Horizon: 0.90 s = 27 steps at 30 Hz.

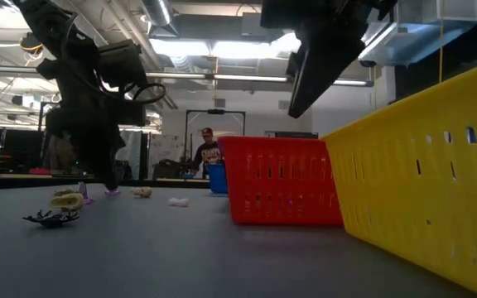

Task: Sort Halloween decoration
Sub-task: Put the violet witch hat toy into the red bin

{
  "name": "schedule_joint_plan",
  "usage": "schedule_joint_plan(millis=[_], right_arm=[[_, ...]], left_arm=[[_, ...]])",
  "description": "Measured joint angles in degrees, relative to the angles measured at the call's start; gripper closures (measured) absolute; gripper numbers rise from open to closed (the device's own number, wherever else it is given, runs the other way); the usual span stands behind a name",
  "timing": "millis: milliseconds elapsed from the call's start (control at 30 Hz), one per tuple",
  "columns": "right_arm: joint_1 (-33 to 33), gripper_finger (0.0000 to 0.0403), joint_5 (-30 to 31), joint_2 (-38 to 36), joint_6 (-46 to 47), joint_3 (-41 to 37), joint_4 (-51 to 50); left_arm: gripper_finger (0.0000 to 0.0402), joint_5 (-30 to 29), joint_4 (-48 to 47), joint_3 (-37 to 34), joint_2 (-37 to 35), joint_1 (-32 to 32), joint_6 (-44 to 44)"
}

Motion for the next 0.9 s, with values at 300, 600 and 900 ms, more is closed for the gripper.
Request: schedule_joint_plan(millis=[300,600,900], right_arm=[[0.0,0.0299,0.0,-2.9,0.0,0.0,-1.4],[0.0,0.0299,4.9,-6.2,0.1,0.0,-7.3],[-3.4,0.0299,12.0,-10.8,-0.1,0.0,-14.5]], left_arm=[[0.0401,3.3,-1.4,6.0,0.0,-1.3,-0.2],[0.0401,3.9,0.3,14.1,0.0,-6.8,-4.6],[0.0401,1.8,15.9,15.3,0.2,-14.9,-10.7]])
